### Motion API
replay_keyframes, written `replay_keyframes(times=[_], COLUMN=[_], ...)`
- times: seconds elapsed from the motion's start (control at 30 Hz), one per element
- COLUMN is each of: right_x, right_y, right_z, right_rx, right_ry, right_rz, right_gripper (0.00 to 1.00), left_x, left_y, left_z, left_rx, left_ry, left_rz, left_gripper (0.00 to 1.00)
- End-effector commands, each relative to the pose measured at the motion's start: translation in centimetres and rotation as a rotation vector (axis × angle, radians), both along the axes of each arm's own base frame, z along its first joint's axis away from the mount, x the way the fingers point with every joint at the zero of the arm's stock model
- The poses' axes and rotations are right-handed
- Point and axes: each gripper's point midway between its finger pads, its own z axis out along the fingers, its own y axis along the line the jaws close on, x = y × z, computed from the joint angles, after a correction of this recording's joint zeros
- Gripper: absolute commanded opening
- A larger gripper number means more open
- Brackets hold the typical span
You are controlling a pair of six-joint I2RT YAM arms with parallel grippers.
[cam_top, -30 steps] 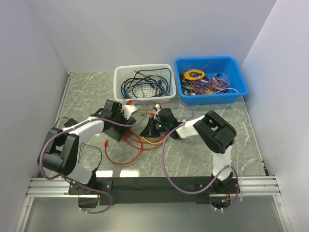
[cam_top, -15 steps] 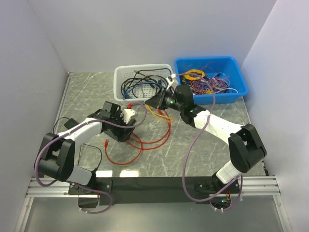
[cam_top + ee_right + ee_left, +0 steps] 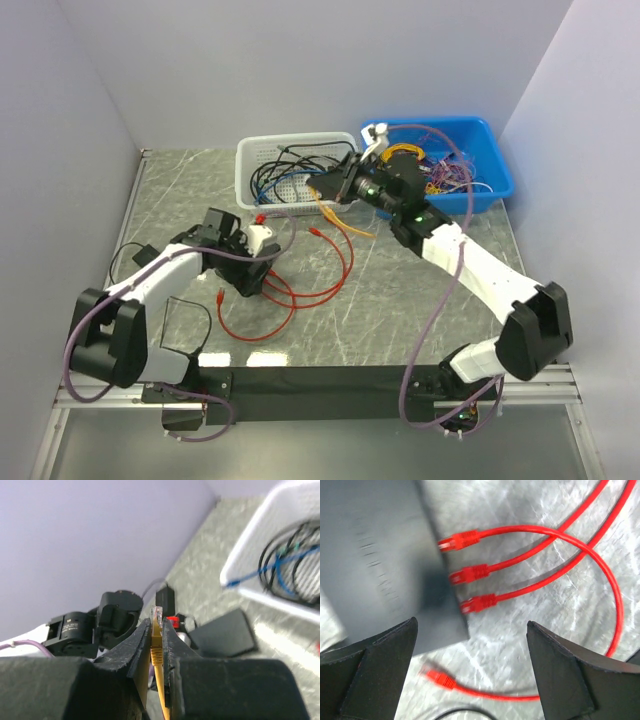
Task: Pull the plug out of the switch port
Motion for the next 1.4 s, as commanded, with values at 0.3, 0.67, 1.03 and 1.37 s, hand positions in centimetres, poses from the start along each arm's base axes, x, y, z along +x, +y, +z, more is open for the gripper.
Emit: replay_keyframes(times=[0.3, 0.67, 1.03, 1.37], right_x=[4.6, 19.3, 21.7, 19.3], right_y=[-2.5, 6.6, 12.1, 9.8], right_z=[19.7, 10.4, -8.7, -6.7], right_rx=[0.159, 0.104, -0.23, -0.33], right_ry=[-0.467, -0.376, -0.142, -0.136], right_rz=[-0.13, -0.153, -0.162, -0.204], right_gripper=[0.0, 0.0, 0.0, 0.65], left_x=[3.0, 3.4, 3.2, 3.1], left_y=[3.1, 4.8, 4.8, 5.4], left_z=[6.5, 6.6, 5.6, 4.5], left_rx=[-0.11, -0.106, -0.116, -0.076], left_ry=[-0.089, -0.108, -0.093, -0.058], left_rz=[0.157, 0.211, 0.209, 0.221], left_gripper=[0.97, 0.97, 0.98, 0.99])
